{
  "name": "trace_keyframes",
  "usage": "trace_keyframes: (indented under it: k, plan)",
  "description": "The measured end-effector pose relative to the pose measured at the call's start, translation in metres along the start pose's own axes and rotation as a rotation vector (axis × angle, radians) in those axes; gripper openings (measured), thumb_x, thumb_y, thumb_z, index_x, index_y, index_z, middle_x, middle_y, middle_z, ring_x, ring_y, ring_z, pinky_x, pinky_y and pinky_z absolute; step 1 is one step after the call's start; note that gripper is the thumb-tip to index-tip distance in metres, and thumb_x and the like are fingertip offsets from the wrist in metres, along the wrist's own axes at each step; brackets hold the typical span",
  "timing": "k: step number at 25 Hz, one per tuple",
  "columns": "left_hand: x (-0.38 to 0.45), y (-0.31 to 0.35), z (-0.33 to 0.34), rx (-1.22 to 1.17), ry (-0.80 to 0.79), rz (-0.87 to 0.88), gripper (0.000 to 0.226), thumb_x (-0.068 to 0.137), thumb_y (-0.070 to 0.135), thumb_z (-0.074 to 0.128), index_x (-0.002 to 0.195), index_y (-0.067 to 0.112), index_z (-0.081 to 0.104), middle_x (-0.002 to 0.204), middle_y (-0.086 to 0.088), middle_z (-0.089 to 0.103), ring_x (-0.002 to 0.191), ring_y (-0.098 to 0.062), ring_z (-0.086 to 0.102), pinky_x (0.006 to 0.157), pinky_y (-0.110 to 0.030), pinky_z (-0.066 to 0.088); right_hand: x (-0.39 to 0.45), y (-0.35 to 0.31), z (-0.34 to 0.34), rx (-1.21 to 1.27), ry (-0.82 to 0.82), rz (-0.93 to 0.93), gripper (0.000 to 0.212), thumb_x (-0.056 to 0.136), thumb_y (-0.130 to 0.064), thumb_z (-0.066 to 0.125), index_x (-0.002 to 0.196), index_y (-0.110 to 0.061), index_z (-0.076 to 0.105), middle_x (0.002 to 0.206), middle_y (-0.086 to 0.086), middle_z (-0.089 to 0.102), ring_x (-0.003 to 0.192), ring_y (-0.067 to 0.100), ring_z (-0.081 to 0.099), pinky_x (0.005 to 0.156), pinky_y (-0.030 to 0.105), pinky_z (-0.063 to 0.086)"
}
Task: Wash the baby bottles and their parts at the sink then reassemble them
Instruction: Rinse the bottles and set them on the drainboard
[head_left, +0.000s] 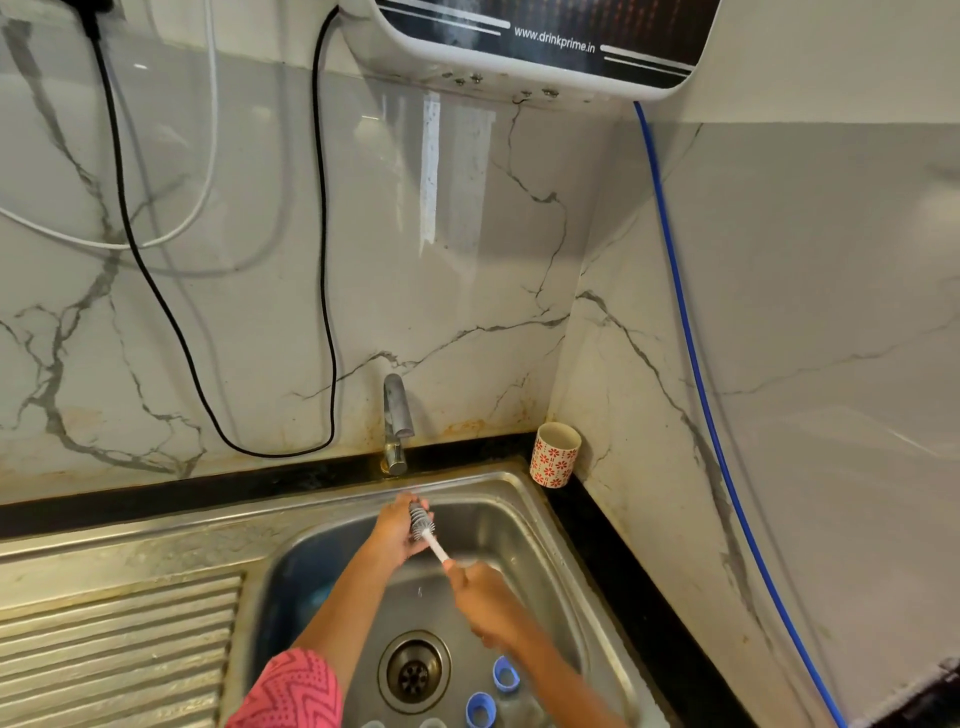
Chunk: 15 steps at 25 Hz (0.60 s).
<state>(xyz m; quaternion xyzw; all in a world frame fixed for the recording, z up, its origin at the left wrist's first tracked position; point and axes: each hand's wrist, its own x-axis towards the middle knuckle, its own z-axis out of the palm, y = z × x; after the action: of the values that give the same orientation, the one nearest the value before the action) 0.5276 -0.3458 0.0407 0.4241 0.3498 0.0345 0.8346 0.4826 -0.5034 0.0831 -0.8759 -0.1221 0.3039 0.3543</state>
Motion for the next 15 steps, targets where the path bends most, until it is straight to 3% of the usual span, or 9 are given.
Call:
trace_keyframes:
  k: [2,4,5,7,10,12,15]
  plan:
    - [0.009,0.019,-0.023,0.134,0.173,-0.027,0.023,0.096,0.008,0.042,0.111,0.000,0.057,0.071,-0.010,0.046,0.061,-0.020,0.045,0.054,-0.033,0.045,-0.009,0.008,0.011,-0.440,0.174,-0.111,0.049,0.102,-0.042,0.027,0.110,-0.008,0.062,0.105,0.012,0.065,0.097,0.026,0.063,0.079,0.032,0.048]
    - [0.016,0.047,-0.061,0.291,0.354,0.001,0.033,0.096,0.005,0.044,0.127,-0.004,0.048,0.072,-0.012,0.045,0.061,-0.019,0.045,0.051,-0.029,0.049,-0.013,0.022,0.006,-0.500,0.264,-0.122,0.052,0.103,-0.043,0.023,0.118,-0.010,0.060,0.116,0.010,0.063,0.110,0.027,0.060,0.090,0.034,0.047]
    - [0.017,0.052,-0.076,0.287,0.362,0.026,0.036,0.097,0.007,0.043,0.131,-0.003,0.046,0.075,-0.013,0.048,0.064,-0.019,0.046,0.061,-0.030,0.053,-0.011,0.028,-0.004,-0.507,0.292,-0.094,0.052,0.103,-0.043,0.022,0.119,-0.011,0.060,0.117,0.009,0.064,0.111,0.026,0.060,0.091,0.034,0.046]
    - [0.004,0.047,-0.085,0.137,0.251,0.011,0.037,0.099,0.018,0.041,0.132,0.001,0.043,0.099,-0.017,0.057,0.082,-0.025,0.053,0.091,-0.044,0.047,0.006,0.039,-0.016,-0.529,0.303,-0.037,0.052,0.103,-0.043,0.022,0.120,-0.011,0.059,0.118,0.010,0.063,0.111,0.027,0.060,0.090,0.033,0.046]
    - [-0.009,0.011,-0.069,-0.009,0.047,-0.077,0.043,0.103,0.025,0.029,0.140,0.004,0.035,0.144,-0.013,0.041,0.126,-0.031,0.044,0.108,-0.049,0.030,0.021,0.031,-0.010,-0.585,0.276,-0.079,0.052,0.102,-0.042,0.024,0.122,-0.009,0.058,0.120,0.012,0.062,0.113,0.029,0.058,0.091,0.034,0.045]
    - [-0.007,-0.006,-0.058,-0.094,-0.017,-0.104,0.043,0.103,0.023,0.026,0.142,0.004,0.034,0.147,-0.014,0.037,0.135,-0.031,0.036,0.111,-0.048,0.024,0.026,0.027,0.001,-0.599,0.259,-0.111,0.052,0.102,-0.042,0.024,0.121,-0.008,0.057,0.120,0.014,0.061,0.113,0.030,0.057,0.092,0.035,0.045]
    - [-0.002,-0.016,-0.046,-0.070,-0.027,-0.104,0.039,0.102,0.023,0.033,0.130,-0.002,0.043,0.125,-0.024,0.054,0.114,-0.034,0.051,0.102,-0.049,0.037,0.030,0.028,0.015,-0.592,0.239,-0.120,0.051,0.102,-0.042,0.026,0.121,-0.007,0.058,0.121,0.015,0.060,0.114,0.030,0.056,0.092,0.034,0.044]
